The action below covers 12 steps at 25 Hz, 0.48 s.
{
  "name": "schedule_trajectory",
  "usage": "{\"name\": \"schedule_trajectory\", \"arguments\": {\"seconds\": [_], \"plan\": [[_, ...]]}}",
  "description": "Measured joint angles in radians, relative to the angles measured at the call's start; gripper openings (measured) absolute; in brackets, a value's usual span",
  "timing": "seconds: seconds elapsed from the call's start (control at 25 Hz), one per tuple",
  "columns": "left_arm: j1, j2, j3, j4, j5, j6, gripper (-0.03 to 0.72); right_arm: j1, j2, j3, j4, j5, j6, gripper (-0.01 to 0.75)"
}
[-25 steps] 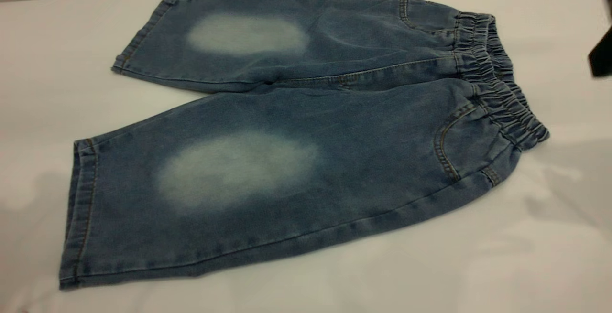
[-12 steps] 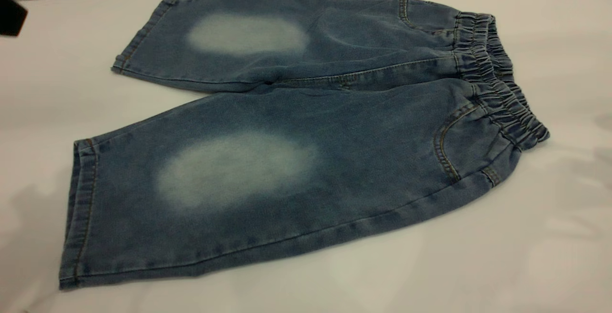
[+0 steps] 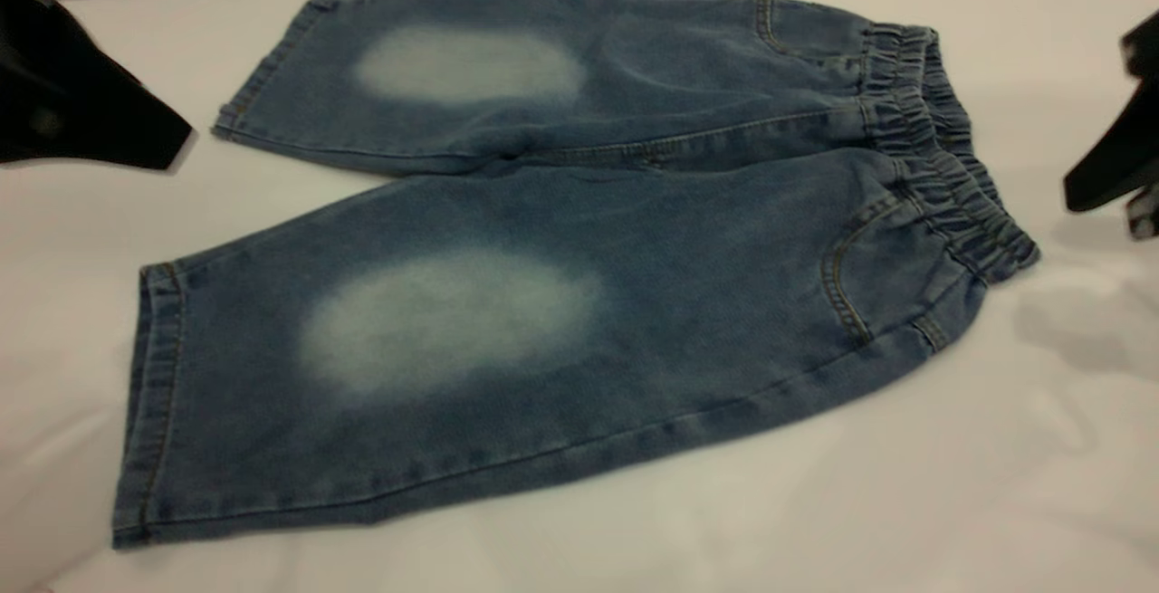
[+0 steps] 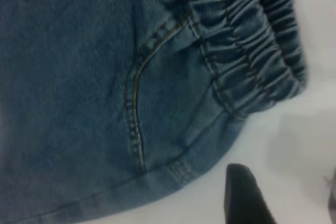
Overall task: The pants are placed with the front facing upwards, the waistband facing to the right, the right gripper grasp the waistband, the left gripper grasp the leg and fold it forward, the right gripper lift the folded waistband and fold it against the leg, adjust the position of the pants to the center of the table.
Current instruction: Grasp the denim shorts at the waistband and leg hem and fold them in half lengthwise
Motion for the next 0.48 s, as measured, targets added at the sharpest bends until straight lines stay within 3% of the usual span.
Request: {"name": "schedule_trajectory", "arguments": {"seconds": [0.24, 0.48], "plan": [[-0.081, 0.116, 0.000, 0.002, -0.055, 0.035, 0.442, 0.000, 0.123, -0.047, 0.200, 0.098, -0.225, 0.293], [-0.116, 0.132, 0.000, 0.001, -0.061, 0.045, 0.452, 0.001, 0.135, -0.050, 0.208, 0.127, -0.285, 0.344]]}}
